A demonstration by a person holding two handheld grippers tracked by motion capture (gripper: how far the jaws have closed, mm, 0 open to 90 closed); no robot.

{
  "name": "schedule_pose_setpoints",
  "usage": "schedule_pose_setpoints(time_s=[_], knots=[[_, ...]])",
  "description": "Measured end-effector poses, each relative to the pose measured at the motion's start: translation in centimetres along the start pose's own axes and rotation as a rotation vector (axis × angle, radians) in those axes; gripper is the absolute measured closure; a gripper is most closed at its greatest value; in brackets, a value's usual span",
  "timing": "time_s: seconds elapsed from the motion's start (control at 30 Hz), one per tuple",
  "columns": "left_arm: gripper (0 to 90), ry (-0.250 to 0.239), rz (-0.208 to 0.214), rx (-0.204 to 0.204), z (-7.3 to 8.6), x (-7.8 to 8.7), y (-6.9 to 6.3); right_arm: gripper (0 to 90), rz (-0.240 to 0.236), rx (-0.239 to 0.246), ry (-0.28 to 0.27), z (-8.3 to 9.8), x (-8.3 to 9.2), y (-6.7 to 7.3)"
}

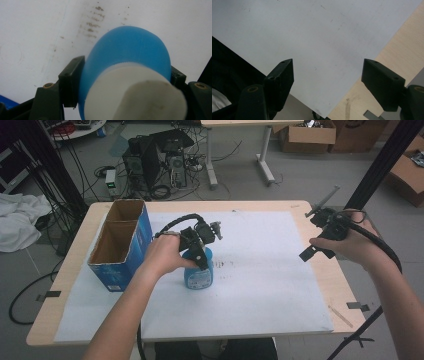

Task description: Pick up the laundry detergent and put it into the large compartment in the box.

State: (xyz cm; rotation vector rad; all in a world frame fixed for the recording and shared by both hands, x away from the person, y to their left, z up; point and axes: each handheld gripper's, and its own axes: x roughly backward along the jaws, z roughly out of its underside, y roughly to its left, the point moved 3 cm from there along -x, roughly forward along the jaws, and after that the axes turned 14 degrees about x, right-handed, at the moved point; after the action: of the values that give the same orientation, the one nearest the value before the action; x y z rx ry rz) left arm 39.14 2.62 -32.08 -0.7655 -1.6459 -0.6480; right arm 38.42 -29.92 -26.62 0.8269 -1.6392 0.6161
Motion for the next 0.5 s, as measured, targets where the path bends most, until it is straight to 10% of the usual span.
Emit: schedule_pose_setpoints(time_s=[0.5], knots=[[35.6,0.061,-0.025,0.047,-0.29,0.3,0.33,26.1,-0.003,0.003,-0.003,-0.09,-0.03,-0.13]])
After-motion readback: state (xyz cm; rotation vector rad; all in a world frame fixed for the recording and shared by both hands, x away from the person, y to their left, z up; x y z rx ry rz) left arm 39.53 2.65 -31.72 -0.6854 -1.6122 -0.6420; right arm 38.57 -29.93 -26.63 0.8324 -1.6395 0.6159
